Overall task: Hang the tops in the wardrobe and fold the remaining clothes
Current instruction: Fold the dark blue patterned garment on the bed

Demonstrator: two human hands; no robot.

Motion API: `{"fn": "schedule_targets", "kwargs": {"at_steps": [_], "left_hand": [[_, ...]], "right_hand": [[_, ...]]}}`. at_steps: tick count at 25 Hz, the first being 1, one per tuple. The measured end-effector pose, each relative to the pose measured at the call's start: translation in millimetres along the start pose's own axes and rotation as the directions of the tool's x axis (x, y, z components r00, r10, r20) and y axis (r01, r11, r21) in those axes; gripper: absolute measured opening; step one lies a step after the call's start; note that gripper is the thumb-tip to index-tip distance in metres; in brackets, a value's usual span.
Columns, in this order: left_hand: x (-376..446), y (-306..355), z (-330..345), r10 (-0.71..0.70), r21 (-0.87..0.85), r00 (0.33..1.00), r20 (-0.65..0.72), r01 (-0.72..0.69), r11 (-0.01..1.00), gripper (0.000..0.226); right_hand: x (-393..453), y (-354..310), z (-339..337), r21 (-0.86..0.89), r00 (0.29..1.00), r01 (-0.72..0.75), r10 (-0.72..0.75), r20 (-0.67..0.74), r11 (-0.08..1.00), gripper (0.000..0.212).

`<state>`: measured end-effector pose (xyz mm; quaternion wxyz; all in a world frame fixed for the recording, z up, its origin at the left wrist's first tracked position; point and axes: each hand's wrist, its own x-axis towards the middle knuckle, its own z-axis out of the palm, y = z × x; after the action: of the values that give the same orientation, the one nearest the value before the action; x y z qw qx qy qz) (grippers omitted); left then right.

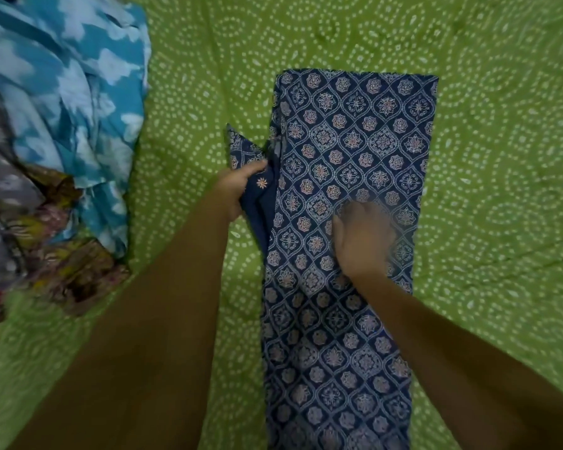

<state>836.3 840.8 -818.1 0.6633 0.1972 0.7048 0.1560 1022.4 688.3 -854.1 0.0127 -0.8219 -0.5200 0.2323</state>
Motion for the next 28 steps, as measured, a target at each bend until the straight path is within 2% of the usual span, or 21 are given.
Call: {"fn": "schedule_targets", "kwargs": {"at_steps": [2,5,7,8,9,10,11,12,13,14,15,17,19,21,23,24,25,28], "left_hand": [[-0.1,-9.5,-5.0,0.052,-0.088,0.996,-0.076,-0.059,0.994,0.053],[-10.7,-33.7,-35.5,0.123,-0.217,0.938,-0.324,-0.201,0.955,0.048],[-20.6,-52.4,-75.4,0.234,-0.061,0.845,-0.481,-0.299,0.952,0.065],[-23.9,-64.0,-95.9,0.289,0.035,0.813,-0.506,-0.316,0.948,0.076],[-29.5,-73.8,-114.5,0.295,0.06,0.817,-0.495,-0.306,0.95,0.089],[-38.9,-79.4,-128.9,0.237,-0.023,0.869,-0.434,-0.273,0.962,0.1],[-50.5,-83.9,-138.8,0.166,-0.158,0.934,-0.316,-0.224,0.962,0.106],[-57.1,-90.1,-148.2,0.128,-0.251,0.976,-0.179,-0.171,0.953,0.103],[-68.4,-93.6,-153.7,0.131,-0.315,0.989,-0.066,-0.145,0.938,0.093],[-74.2,-96.6,-159.3,0.143,-0.302,0.99,-0.005,-0.137,0.943,0.08],[-80.2,-100.7,-165.7,0.178,-0.251,0.983,0.037,-0.163,0.954,0.068],[-94.7,-104.4,-170.0,0.252,-0.01,0.967,0.039,-0.252,0.968,0.044],[-98.8,-106.2,-173.0,0.392,0.357,0.916,-0.08,-0.341,0.87,0.015],[-97.6,-105.3,-179.8,0.573,0.618,0.799,-0.184,-0.359,0.699,0.025],[-93.0,-105.1,-186.0,0.716,0.748,0.673,-0.182,-0.377,0.545,0.042],[-91.3,-104.5,-187.2,0.743,0.773,0.647,-0.169,-0.381,0.507,0.05],[-91.0,-102.8,-186.5,0.747,0.78,0.644,-0.168,-0.377,0.5,0.054],[-89.0,-97.7,-180.4,0.692,0.762,0.686,-0.226,-0.318,0.564,0.054]], "right_hand": [[-2.6,0.2,-2.6,-0.015,1.0,0.011,-0.011,0.007,1.0,0.047],[-13.0,-5.8,-8.9,-0.023,1.0,0.004,-0.003,0.028,1.0,0.049],[-25.5,-11.5,-11.2,-0.034,0.999,0.017,-0.016,0.037,0.999,0.049],[-33.7,-15.0,-12.2,-0.036,0.999,0.027,-0.025,0.042,0.999,0.05],[-42.5,-19.1,-12.0,-0.033,0.998,0.031,-0.029,0.047,0.999,0.051],[-53.1,-25.2,-10.6,-0.03,0.998,0.03,-0.028,0.051,0.999,0.051],[-63.3,-32.3,-9.1,-0.029,0.998,0.03,-0.028,0.055,0.999,0.052],[-74.0,-40.9,-6.5,-0.029,0.997,0.04,-0.038,0.062,0.999,0.052],[-85.2,-50.5,-2.8,-0.026,0.996,0.066,-0.064,0.068,0.997,0.052],[-95.3,-60.4,1.6,-0.021,0.992,0.108,-0.106,0.069,0.994,0.051],[-105.2,-71.9,7.3,-0.025,0.985,0.16,-0.158,0.062,0.987,0.051],[-118.2,-92.2,18.6,-0.045,0.969,0.244,-0.242,0.049,0.969,0.052],[-125.4,-108.0,28.6,-0.041,0.958,0.286,-0.285,0.045,0.957,0.054],[-130.0,-122.1,37.5,-0.066,0.947,0.321,-0.32,0.025,0.945,0.058],[-131.8,-133.5,46.4,-0.123,0.931,0.362,-0.364,0.011,0.924,0.063],[-131.4,-138.5,50.1,-0.151,0.921,0.384,-0.389,-0.004,0.911,0.065],[-129.8,-143.2,54.3,-0.179,0.909,0.402,-0.415,-0.035,0.898,0.067],[-116.8,-155.4,57.7,-0.275,0.849,0.453,-0.504,-0.159,0.848,0.072]]}}
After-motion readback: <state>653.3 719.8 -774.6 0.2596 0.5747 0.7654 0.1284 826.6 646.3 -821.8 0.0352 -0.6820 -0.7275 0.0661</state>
